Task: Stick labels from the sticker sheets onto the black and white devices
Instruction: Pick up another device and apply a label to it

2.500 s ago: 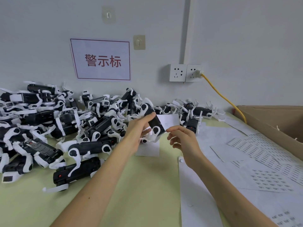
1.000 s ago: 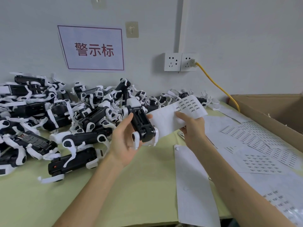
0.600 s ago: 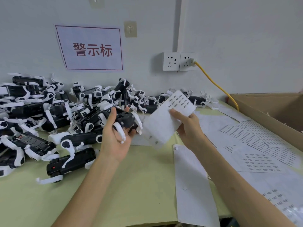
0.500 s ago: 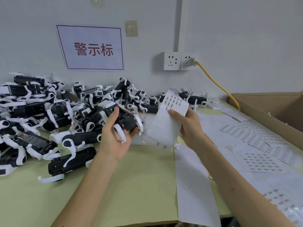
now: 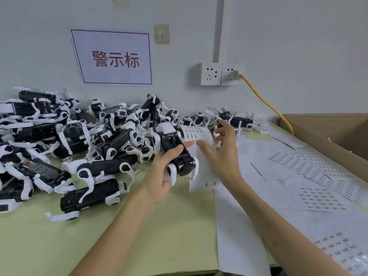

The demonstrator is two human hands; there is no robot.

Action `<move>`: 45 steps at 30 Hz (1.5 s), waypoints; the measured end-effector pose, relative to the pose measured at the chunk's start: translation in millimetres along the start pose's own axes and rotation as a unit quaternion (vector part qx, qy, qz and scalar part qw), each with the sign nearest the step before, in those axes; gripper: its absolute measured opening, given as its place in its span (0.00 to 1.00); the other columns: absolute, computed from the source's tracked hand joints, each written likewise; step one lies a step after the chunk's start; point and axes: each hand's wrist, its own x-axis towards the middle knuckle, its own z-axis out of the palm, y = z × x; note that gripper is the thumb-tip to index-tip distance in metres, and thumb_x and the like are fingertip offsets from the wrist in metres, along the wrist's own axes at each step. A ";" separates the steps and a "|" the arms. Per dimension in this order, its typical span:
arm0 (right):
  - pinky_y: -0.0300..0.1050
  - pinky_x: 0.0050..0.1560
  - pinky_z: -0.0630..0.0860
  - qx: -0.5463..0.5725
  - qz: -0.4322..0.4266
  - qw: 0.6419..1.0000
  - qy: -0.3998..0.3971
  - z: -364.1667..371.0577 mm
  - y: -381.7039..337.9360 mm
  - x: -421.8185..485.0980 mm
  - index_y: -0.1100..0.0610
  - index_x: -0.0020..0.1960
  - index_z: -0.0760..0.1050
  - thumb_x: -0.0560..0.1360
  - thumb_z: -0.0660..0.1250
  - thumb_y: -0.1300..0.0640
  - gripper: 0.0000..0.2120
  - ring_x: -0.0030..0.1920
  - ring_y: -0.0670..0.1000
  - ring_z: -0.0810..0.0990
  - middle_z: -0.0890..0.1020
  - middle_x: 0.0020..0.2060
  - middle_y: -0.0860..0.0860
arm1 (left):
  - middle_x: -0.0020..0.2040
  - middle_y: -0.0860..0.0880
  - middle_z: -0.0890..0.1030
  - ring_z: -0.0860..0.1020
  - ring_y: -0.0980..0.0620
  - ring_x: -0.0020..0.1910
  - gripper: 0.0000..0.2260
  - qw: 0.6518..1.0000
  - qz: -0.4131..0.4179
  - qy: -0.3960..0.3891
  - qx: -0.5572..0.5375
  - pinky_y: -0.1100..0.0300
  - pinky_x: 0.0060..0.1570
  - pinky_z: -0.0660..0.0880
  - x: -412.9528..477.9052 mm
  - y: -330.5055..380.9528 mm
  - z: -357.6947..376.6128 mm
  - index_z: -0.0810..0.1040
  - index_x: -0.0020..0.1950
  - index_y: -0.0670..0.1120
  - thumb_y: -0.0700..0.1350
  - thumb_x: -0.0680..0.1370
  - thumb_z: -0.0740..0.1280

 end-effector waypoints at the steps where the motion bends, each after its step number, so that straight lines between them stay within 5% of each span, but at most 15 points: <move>1: 0.38 0.59 0.73 -0.031 -0.042 0.999 0.011 -1.5 -0.6 0.5 0.50 0.70 0.71 0.74 0.77 0.56 0.27 0.59 0.46 0.75 0.73 0.61 0.47 | 0.49 0.45 0.81 0.77 0.49 0.56 0.27 1.000 0.004 -0.001 0.001 0.57 0.55 0.66 1.1 -1.2 0.7 0.85 0.62 0.47 0.57 0.66 0.75; 3: 0.43 0.63 0.71 -0.076 -0.129 0.989 0.002 -6.0 -2.2 2.2 0.54 0.60 0.81 0.74 0.76 0.62 0.15 0.62 0.50 0.74 0.76 0.59 0.48 | 0.48 0.45 0.80 0.80 0.50 0.53 0.28 1.000 0.014 0.003 -0.003 0.60 0.60 0.71 2.0 -2.2 2.5 0.85 0.62 0.46 0.57 0.64 0.76; 5: 0.44 0.61 0.72 -0.082 -0.171 0.981 -0.046 -9.0 -2.9 2.4 0.55 0.51 0.85 0.74 0.75 0.65 0.08 0.57 0.47 0.77 0.82 0.52 0.47 | 0.46 0.44 0.80 0.80 0.51 0.47 0.30 1.000 0.019 -0.003 -0.007 0.64 0.52 0.74 1.1 -1.3 4.2 0.83 0.64 0.44 0.56 0.65 0.76; 7: 0.42 0.59 0.74 -0.077 -0.171 0.978 -0.088 -9.9 -4.1 1.8 0.54 0.49 0.86 0.75 0.75 0.63 0.06 0.54 0.45 0.79 0.83 0.48 0.46 | 0.50 0.42 0.77 0.74 0.48 0.52 0.30 1.000 0.021 -0.006 0.002 0.60 0.47 0.66 0.4 -1.2 2.5 0.83 0.65 0.45 0.57 0.66 0.75; 9: 0.40 0.56 0.75 -0.062 -0.152 0.981 -0.101 -10.2 -4.9 1.2 0.53 0.50 0.86 0.74 0.76 0.60 0.06 0.50 0.45 0.80 0.83 0.47 0.44 | 0.47 0.43 0.78 0.70 0.45 0.52 0.26 0.999 0.029 -0.015 0.013 0.58 0.44 0.61 0.0 -1.4 0.1 0.85 0.62 0.48 0.59 0.68 0.73; 11: 0.36 0.53 0.74 -0.052 -0.147 0.983 -0.098 -10.5 -4.9 1.2 0.54 0.51 0.86 0.74 0.77 0.60 0.06 0.47 0.45 0.81 0.83 0.46 0.43 | 0.41 0.45 0.79 0.74 0.48 0.47 0.23 0.999 0.033 -0.018 0.015 0.61 0.44 0.68 -0.3 -1.9 0.4 0.86 0.60 0.47 0.57 0.69 0.73; 15: 0.35 0.48 0.75 -0.024 -0.108 0.989 -0.096 -10.8 -4.4 2.4 0.55 0.50 0.86 0.74 0.78 0.61 0.05 0.44 0.46 0.82 0.84 0.45 0.47 | 0.48 0.45 0.81 0.81 0.53 0.43 0.15 0.997 0.039 -0.030 0.051 0.64 0.43 0.78 -1.3 -3.6 3.0 0.87 0.56 0.47 0.50 0.71 0.73; 22: 0.36 0.42 0.77 0.026 -0.032 0.993 -0.111 -14.8 0.0 5.7 0.52 0.43 0.85 0.72 0.79 0.60 0.05 0.42 0.43 0.83 0.86 0.41 0.45 | 0.49 0.48 0.83 0.84 0.53 0.45 0.19 0.991 0.058 -0.050 0.114 0.62 0.43 0.80 -1.3 -8.1 4.0 0.87 0.55 0.48 0.52 0.67 0.76; 28: 0.39 0.46 0.80 0.068 -0.014 0.989 -0.130 -17.9 1.7 8.6 0.60 0.42 0.85 0.71 0.79 0.65 0.03 0.40 0.46 0.84 0.86 0.37 0.47 | 0.50 0.46 0.86 0.85 0.53 0.46 0.24 0.987 0.063 -0.034 0.142 0.61 0.44 0.80 -0.7 -8.9 2.8 0.84 0.58 0.43 0.53 0.66 0.76; 34: 0.49 0.43 0.84 0.109 0.026 0.977 -0.181 -27.2 0.0 12.9 0.66 0.44 0.84 0.75 0.75 0.65 0.04 0.44 0.61 0.86 0.86 0.41 0.60 | 0.49 0.44 0.85 0.83 0.50 0.47 0.25 0.986 0.056 -0.042 0.155 0.62 0.46 0.79 -2.0 -8.2 4.1 0.84 0.59 0.47 0.55 0.65 0.76; 38: 0.51 0.46 0.82 0.112 0.039 0.976 -0.182 -29.5 1.4 15.3 0.66 0.46 0.83 0.76 0.73 0.65 0.03 0.42 0.58 0.84 0.86 0.42 0.60 | 0.48 0.45 0.84 0.83 0.49 0.47 0.24 0.985 0.057 -0.044 0.157 0.60 0.47 0.79 -1.8 -8.6 4.5 0.85 0.59 0.49 0.55 0.65 0.75; 41: 0.42 0.44 0.80 0.138 0.053 0.976 -0.160 -28.8 2.0 16.5 0.63 0.46 0.84 0.77 0.72 0.66 0.02 0.39 0.49 0.81 0.85 0.37 0.54 | 0.44 0.49 0.84 0.83 0.51 0.46 0.26 0.985 0.056 -0.030 0.161 0.59 0.46 0.79 -1.4 -8.4 4.4 0.83 0.60 0.46 0.56 0.65 0.75; 45: 0.40 0.44 0.81 0.207 0.089 0.965 -0.135 -30.6 3.0 19.6 0.62 0.45 0.83 0.77 0.71 0.68 0.04 0.36 0.49 0.82 0.84 0.36 0.53 | 0.44 0.51 0.84 0.83 0.53 0.45 0.17 0.984 0.058 -0.020 0.167 0.64 0.44 0.78 -0.4 -8.3 4.3 0.85 0.58 0.50 0.51 0.69 0.74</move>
